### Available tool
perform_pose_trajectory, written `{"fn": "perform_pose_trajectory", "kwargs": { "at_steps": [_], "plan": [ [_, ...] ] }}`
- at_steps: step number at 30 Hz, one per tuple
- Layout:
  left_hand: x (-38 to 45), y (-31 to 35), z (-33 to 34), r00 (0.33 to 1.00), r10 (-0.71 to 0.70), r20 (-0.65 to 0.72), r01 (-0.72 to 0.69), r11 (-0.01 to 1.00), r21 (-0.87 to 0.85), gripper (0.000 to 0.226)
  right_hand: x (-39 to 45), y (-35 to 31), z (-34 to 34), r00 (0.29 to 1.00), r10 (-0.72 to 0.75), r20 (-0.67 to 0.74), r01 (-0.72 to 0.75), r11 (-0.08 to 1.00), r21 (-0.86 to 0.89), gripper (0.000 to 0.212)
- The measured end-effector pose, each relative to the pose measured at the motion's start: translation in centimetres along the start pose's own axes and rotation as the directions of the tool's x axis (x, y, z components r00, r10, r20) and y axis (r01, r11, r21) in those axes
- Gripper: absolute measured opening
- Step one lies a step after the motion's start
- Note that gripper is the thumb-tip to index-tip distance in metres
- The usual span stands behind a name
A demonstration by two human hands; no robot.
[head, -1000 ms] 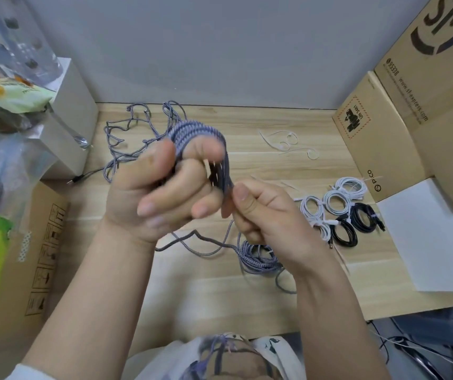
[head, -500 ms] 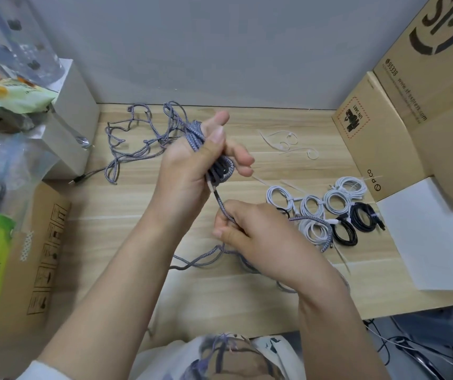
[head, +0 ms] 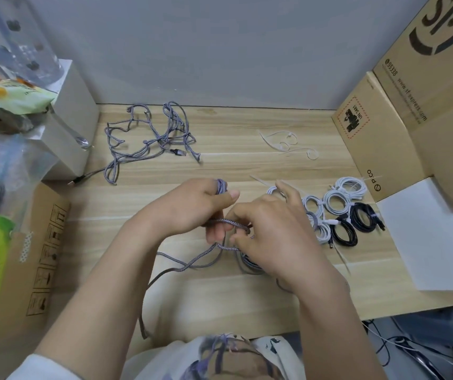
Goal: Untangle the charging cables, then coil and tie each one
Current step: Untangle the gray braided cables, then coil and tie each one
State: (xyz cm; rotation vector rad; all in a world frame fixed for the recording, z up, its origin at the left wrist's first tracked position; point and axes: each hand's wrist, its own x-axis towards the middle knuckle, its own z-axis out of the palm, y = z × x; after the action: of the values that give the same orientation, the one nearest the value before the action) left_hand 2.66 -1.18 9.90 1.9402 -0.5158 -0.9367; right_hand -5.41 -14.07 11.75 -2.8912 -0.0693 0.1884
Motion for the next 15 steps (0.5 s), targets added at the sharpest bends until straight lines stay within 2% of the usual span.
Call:
{"fn": "perform_pose_trajectory", "kwargs": {
  "at_steps": [3, 5, 7, 8, 11, 13, 15],
  "plan": [
    [-0.5, -0.4, -0.6, 0.974, 0.029, 0.224, -0.020, 0.999, -0.044, 0.064, 0.0, 0.6, -0.6, 0.997, 0.039, -0.068, -0.037, 0.999, 0.031, 0.012],
    [-0.7, -0.7, -0.8, 0.965, 0.088, 0.246, -0.069, 0.994, -0.085, 0.047, 0.1, 0.7, -0.8, 0.993, 0.032, -0.116, -0.025, 0.998, 0.060, 0.015],
    [-0.7, -0.6, -1.1, 0.974, 0.140, 0.178, -0.115, 0.983, -0.140, 0.015, 0.3, 1.0, -0.6, 0.982, 0.017, -0.187, -0.002, 0.997, 0.079, 0.024],
    [-0.8, -0.6, -1.2, 0.978, 0.156, 0.135, -0.133, 0.977, -0.165, 0.007, 0.3, 1.3, -0.5, 0.975, 0.012, -0.222, 0.005, 0.997, 0.079, 0.031],
    [-0.9, -0.7, -1.7, 0.983, 0.183, 0.001, -0.175, 0.941, -0.288, 0.009, 0.5, 2.3, -0.3, 0.964, 0.062, -0.259, -0.036, 0.994, 0.104, 0.050],
    [-0.9, -0.7, -2.0, 0.981, 0.187, -0.060, -0.196, 0.918, -0.344, 0.014, 0.5, 2.7, -0.3, 0.964, 0.130, -0.231, -0.077, 0.971, 0.227, 0.055],
    [-1.0, -0.7, -2.0, 0.976, 0.201, -0.088, -0.219, 0.909, -0.355, 0.013, 0.5, 2.6, -0.1, 0.962, 0.168, -0.214, -0.067, 0.908, 0.413, 0.048]
  ]
}}
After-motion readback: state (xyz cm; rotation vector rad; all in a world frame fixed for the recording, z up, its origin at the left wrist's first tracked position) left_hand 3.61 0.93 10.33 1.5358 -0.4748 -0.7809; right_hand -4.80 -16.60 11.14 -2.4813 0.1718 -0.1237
